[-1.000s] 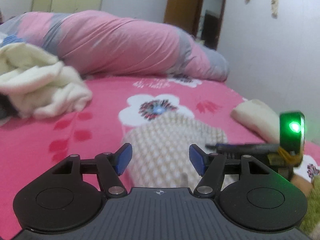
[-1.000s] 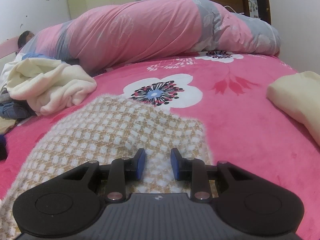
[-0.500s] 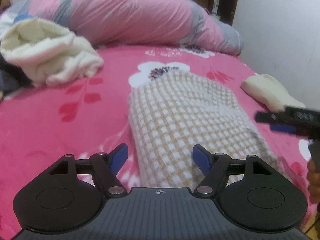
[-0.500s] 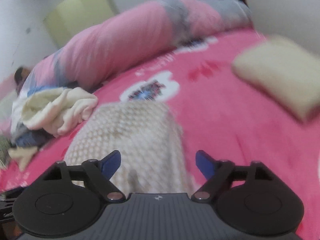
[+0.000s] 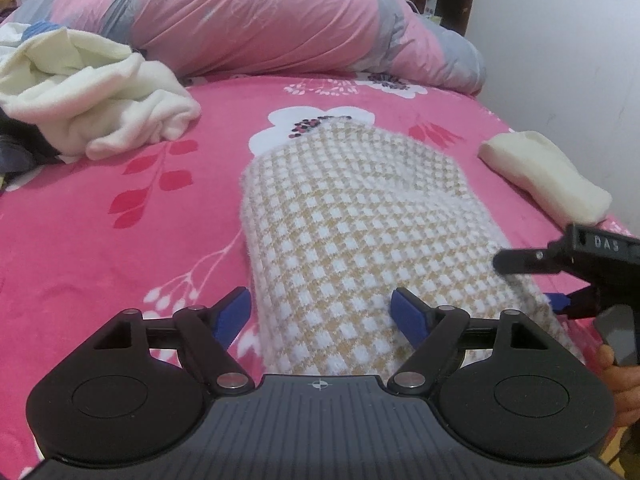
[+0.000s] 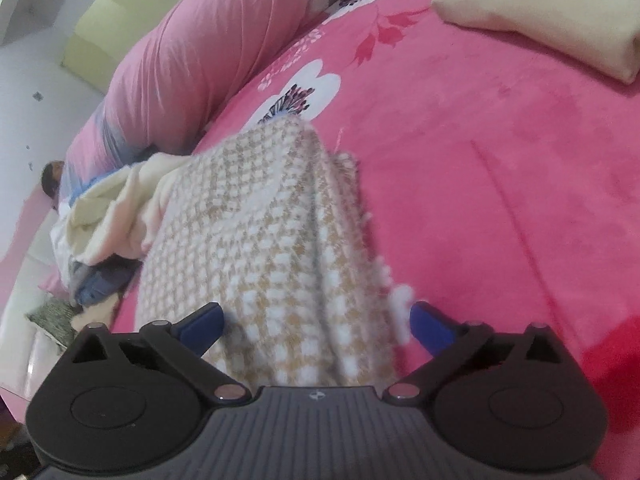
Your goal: Fold clothes
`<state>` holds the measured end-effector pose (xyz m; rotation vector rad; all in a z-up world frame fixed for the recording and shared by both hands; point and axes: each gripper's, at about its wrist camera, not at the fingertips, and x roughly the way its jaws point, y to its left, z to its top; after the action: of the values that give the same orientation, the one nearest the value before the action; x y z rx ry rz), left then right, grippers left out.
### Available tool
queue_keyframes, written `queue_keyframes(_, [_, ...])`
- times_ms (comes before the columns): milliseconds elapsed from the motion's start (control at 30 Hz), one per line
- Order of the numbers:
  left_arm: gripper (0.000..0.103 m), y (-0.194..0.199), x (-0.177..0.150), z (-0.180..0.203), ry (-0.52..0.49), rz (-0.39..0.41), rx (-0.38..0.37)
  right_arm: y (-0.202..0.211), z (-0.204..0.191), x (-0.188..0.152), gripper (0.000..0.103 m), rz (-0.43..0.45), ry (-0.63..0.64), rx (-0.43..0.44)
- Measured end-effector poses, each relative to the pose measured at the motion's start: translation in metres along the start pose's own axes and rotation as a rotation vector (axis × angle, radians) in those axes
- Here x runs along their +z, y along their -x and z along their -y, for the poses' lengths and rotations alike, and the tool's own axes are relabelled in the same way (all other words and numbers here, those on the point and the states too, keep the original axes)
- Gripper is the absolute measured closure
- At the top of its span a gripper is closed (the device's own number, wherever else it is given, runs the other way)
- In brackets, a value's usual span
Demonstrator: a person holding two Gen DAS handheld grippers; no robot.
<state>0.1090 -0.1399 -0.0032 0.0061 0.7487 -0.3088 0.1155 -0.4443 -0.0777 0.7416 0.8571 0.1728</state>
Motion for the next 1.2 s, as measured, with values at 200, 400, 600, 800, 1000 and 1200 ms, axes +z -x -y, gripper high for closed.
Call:
queue_keyframes(200, [0.024,-0.001,0.0,0.002,-0.008,-0.002,0.007,-0.012,0.009,0.012,0.0,-0.009,-0.064,0.068])
queue_keyframes(400, [0.023,-0.002,0.0,0.004,-0.009,-0.005,0.012,-0.023,0.019,0.023,0.0,-0.031,-0.127,0.124])
queue_keyframes(600, [0.023,-0.002,-0.001,0.008,-0.02,-0.002,0.021,-0.023,0.018,0.022,0.0,-0.063,-0.091,0.134])
queue_keyframes(800, [0.023,-0.003,0.0,0.01,-0.025,-0.004,0.029,-0.023,0.016,0.02,0.0,-0.073,-0.065,0.131])
queue_keyframes(1000, [0.023,-0.002,-0.002,0.013,-0.037,0.002,0.04,-0.023,0.016,0.02,0.0,-0.08,-0.056,0.132])
queue_keyframes(1200, [0.023,0.004,-0.006,-0.005,0.025,0.033,-0.049,-0.023,0.016,0.019,0.0,-0.085,-0.043,0.141])
